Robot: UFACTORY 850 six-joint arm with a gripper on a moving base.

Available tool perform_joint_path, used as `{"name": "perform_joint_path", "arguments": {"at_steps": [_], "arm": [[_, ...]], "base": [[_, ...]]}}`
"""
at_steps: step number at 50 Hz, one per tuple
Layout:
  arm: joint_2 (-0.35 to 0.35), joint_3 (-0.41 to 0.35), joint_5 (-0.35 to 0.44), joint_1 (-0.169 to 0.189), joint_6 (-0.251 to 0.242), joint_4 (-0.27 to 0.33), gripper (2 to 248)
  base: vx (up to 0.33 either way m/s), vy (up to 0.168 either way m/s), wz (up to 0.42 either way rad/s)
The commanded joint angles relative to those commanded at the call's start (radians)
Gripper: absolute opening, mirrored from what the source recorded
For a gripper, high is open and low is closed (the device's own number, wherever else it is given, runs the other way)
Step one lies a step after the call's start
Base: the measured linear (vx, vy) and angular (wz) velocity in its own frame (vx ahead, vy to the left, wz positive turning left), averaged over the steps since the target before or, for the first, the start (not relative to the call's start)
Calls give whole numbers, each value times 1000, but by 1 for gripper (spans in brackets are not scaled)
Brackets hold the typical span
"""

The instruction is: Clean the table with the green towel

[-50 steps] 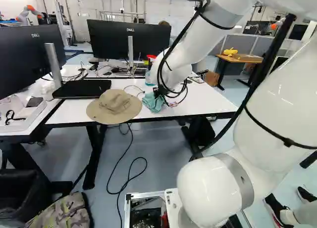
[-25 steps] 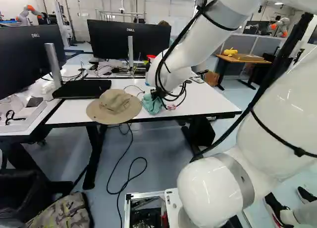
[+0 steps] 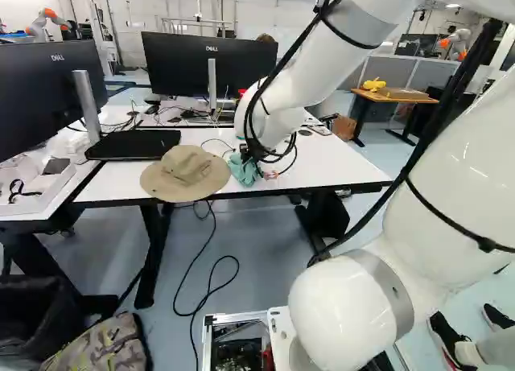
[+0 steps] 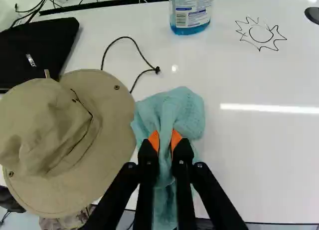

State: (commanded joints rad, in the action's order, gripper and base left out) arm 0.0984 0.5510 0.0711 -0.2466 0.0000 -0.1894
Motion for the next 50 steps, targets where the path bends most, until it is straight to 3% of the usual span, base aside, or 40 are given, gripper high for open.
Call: {"name": "perform_joint_path", "arguments": {"at_steps": [32,50], "arm": [[-1,1,0,-2,0,-183,46],[-1,1,0,-2,0,-183,46]], "base": [[0,0,0],[0,0,0]]}}
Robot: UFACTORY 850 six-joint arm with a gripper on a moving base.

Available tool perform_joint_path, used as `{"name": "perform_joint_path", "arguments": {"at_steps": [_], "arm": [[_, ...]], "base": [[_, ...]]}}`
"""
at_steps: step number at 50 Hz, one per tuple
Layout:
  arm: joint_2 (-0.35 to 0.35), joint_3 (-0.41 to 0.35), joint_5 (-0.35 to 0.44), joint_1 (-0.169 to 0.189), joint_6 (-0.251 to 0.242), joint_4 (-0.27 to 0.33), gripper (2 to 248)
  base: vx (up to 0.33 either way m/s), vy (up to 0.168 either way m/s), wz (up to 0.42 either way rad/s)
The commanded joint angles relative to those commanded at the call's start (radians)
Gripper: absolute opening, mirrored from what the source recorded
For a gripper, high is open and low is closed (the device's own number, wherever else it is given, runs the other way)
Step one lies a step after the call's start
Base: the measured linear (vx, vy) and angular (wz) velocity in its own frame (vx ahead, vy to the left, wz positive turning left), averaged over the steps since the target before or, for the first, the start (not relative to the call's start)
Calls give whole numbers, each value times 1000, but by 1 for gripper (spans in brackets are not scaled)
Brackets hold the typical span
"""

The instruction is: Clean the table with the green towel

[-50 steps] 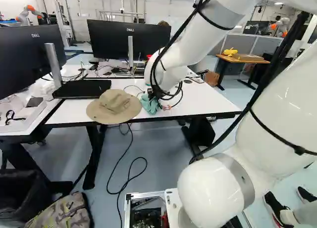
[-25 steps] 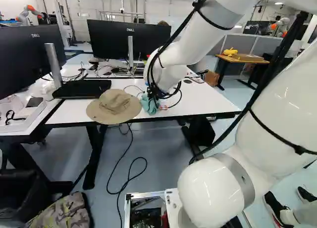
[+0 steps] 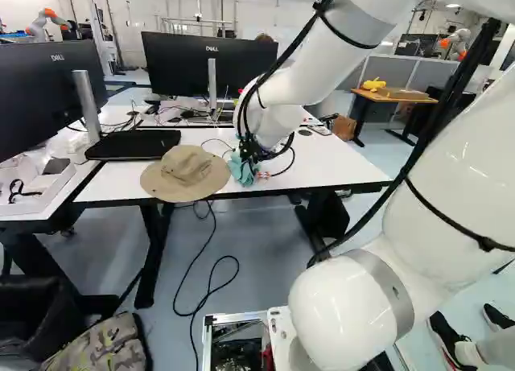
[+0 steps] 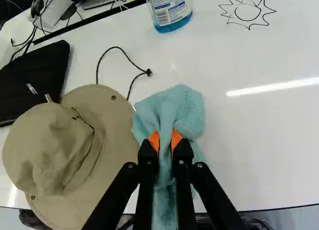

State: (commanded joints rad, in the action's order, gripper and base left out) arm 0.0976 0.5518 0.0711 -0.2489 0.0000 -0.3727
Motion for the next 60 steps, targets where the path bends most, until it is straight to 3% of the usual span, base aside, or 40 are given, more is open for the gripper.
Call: {"name": "perform_joint_path", "arguments": {"at_steps": [18,44,60], "arm": [[-2,22,0,12,0,0,46],[-46,131,0,68,0,0,46],[-112,197,0,110,0,0,46]], "base": [[0,0,0],[0,0,0],[0,0,0]]}}
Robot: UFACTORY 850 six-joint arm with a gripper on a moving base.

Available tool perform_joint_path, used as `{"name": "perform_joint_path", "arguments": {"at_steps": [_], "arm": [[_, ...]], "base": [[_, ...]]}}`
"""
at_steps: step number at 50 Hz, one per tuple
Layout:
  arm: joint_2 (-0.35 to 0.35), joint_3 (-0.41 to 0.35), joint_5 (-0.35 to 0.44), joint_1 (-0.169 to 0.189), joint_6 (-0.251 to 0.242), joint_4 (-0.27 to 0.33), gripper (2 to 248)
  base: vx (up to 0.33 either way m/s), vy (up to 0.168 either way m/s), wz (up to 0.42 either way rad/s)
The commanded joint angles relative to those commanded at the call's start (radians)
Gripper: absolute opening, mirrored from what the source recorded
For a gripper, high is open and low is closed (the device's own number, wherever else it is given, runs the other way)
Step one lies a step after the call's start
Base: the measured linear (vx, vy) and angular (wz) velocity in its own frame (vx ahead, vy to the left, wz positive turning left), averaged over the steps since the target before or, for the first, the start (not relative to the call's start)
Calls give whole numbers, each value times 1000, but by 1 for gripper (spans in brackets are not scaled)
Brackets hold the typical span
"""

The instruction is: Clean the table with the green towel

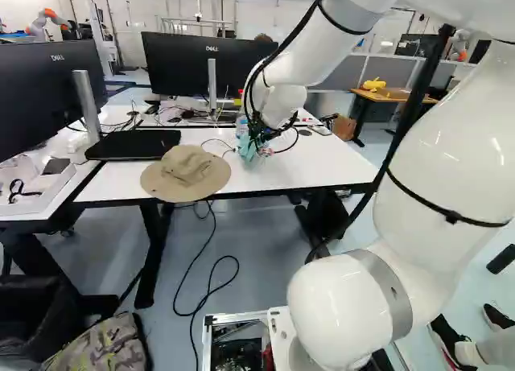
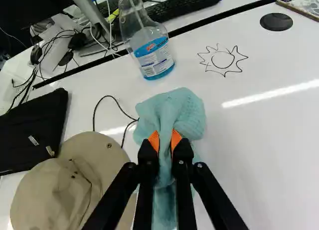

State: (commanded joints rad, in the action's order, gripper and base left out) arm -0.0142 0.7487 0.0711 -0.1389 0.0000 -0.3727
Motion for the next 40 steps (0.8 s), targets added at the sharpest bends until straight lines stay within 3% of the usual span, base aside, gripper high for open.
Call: {"name": "perform_joint_path", "arguments": {"at_steps": [22,40], "arm": [[-61,64,0,63,0,10,46],[-77,80,0,122,0,103,46]], "base": [[0,0,0],[0,0,0]]}}
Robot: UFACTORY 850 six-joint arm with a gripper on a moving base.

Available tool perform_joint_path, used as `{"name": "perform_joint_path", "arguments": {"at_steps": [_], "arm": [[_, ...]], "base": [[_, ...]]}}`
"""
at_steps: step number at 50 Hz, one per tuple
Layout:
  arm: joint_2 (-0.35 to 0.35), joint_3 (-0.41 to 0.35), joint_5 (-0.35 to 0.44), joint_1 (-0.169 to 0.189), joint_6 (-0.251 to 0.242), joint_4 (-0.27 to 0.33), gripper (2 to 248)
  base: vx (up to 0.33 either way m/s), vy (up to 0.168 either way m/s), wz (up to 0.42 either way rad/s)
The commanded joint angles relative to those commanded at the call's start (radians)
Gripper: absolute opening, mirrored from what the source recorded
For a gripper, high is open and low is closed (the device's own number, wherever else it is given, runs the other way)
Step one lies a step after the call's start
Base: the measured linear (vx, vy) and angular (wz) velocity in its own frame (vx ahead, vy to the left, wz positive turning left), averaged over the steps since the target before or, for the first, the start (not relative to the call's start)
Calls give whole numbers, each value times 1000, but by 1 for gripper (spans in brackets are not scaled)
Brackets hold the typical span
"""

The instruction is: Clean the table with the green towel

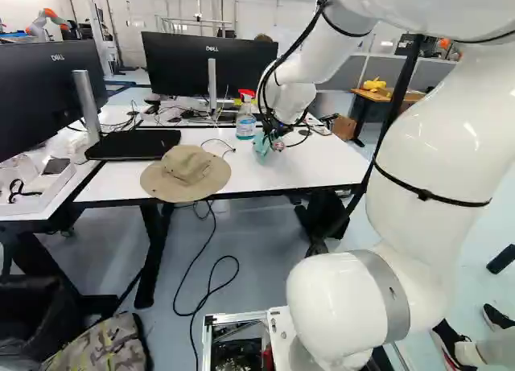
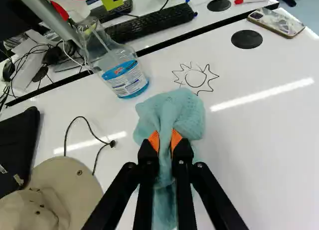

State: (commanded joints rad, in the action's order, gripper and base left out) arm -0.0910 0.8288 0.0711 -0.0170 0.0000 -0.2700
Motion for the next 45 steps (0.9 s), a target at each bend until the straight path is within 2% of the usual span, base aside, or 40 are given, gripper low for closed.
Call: {"name": "perform_joint_path", "arguments": {"at_steps": [19,31,45], "arm": [[-30,32,0,61,0,129,46],[-77,84,0,78,0,200,46],[-143,158,0,77,0,200,46]], "base": [[0,0,0],[0,0,0],[0,0,0]]}}
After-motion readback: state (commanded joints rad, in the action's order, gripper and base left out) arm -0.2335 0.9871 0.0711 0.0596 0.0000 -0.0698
